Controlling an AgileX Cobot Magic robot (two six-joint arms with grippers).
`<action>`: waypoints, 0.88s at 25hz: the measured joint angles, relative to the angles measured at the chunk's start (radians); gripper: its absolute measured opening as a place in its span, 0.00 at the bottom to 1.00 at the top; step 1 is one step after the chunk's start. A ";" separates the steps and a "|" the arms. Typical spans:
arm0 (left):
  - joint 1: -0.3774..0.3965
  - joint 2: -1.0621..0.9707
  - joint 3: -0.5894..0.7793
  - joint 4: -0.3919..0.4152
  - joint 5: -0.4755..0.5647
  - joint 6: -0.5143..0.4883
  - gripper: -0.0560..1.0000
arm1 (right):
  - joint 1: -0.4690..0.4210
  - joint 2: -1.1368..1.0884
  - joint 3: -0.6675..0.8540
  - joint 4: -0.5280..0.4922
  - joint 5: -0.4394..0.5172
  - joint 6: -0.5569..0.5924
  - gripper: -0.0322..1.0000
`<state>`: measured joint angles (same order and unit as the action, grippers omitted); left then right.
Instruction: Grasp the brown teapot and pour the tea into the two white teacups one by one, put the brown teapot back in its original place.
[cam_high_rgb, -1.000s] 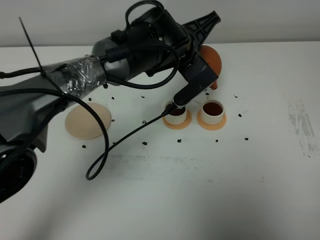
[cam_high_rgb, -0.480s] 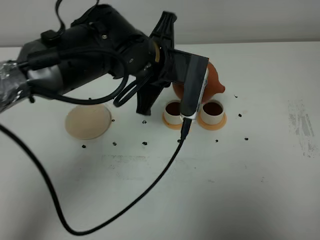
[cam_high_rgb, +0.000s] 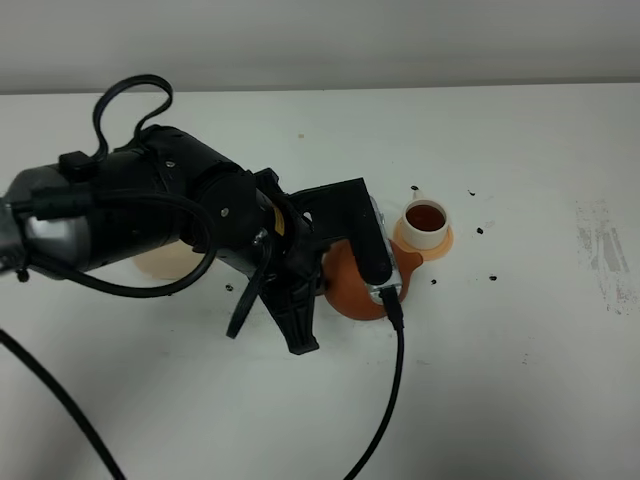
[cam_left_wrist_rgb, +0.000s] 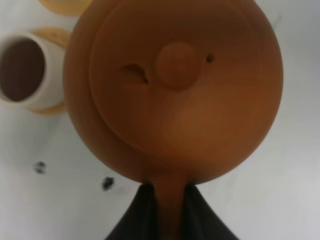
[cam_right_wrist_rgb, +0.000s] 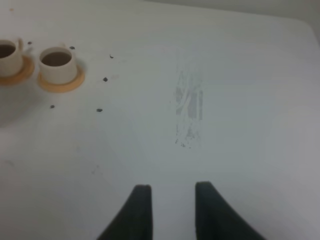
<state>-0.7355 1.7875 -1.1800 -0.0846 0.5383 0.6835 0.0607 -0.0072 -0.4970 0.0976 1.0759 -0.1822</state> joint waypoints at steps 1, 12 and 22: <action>0.000 0.019 0.001 -0.001 -0.008 -0.024 0.18 | 0.000 0.000 0.000 0.000 0.000 0.000 0.26; 0.000 0.131 0.003 -0.008 -0.030 -0.061 0.18 | 0.000 0.000 0.000 0.000 0.000 0.000 0.26; 0.062 -0.054 0.003 -0.006 -0.004 -0.077 0.18 | 0.000 0.000 0.000 0.000 0.000 0.000 0.26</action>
<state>-0.6735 1.7336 -1.1770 -0.0904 0.5343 0.6069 0.0607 -0.0072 -0.4970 0.0976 1.0759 -0.1822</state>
